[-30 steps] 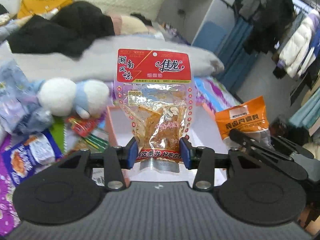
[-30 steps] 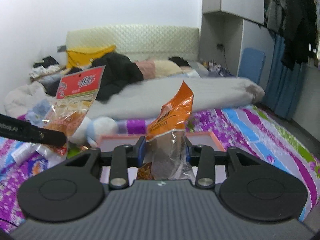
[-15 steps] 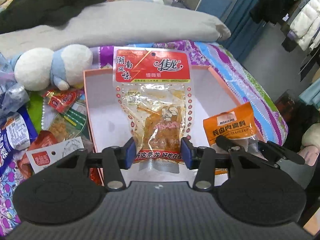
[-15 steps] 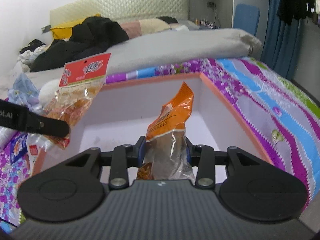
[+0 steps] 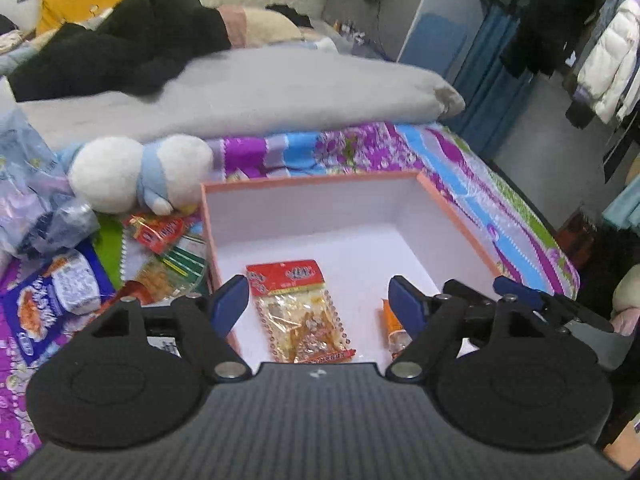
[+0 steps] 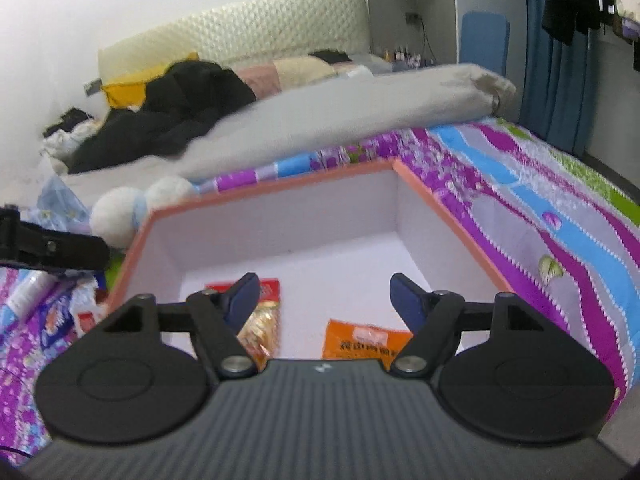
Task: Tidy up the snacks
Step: 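Open both grippers to drop the packets into the pink box, then withdraw both tools from the box back toward the snack pile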
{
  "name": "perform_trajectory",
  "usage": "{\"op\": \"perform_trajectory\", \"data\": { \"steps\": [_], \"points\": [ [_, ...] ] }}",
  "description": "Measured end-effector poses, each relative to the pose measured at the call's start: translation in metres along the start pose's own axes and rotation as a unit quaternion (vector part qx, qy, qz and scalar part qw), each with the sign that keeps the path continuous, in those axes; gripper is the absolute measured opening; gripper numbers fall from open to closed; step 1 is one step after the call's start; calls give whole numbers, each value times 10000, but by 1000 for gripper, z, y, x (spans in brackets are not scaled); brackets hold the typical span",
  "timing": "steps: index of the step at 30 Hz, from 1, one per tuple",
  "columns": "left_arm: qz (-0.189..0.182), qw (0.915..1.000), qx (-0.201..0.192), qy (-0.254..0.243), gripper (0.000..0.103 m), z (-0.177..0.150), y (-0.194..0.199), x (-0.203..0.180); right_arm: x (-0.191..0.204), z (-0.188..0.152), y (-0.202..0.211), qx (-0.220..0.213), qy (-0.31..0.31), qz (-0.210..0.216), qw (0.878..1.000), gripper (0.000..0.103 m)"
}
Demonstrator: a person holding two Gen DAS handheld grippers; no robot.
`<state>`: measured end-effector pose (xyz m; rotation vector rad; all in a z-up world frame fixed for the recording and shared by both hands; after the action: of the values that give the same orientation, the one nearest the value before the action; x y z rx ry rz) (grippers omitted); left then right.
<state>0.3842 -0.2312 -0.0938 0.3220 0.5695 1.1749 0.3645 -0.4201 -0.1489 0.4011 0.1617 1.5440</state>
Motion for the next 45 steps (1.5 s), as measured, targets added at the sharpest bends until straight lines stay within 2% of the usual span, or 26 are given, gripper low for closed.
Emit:
{"op": "perform_trajectory", "data": {
  "steps": [5,11,20,27,34,40,45],
  "points": [
    [33,9997,-226,59,81,15,34,11,16,21,21,-330,-169,153,9992,74],
    [103,9985,-532,-13,81,28,81,26,46,41,45,-535,104,379,9978,74],
    [263,9959,-832,220,81,26,144,64,92,56,83,-859,256,735,9933,74],
    [460,9941,-964,212,81,10,184,91,129,43,115,-1019,249,979,9896,74],
    [575,9928,-1027,241,81,-20,214,112,154,22,141,-998,244,1180,9877,74],
    [805,9928,-867,201,84,-52,221,130,165,-2,154,-924,140,1113,9894,74],
    [840,9940,-641,291,85,-87,222,140,181,-35,162,-708,364,1138,9903,74]
  ]
}}
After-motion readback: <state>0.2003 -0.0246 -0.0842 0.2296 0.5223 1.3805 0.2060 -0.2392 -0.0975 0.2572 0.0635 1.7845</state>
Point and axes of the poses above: each gripper's, at about its wrist camera, not at the fingertips, and y roughly against the way its jaws point, x to its left, z to its top, the point moved 6 cm from there along -y, roughly the way its jaws point, and after that the axes turned 13 degrees about -x, right-handed, at the moved point
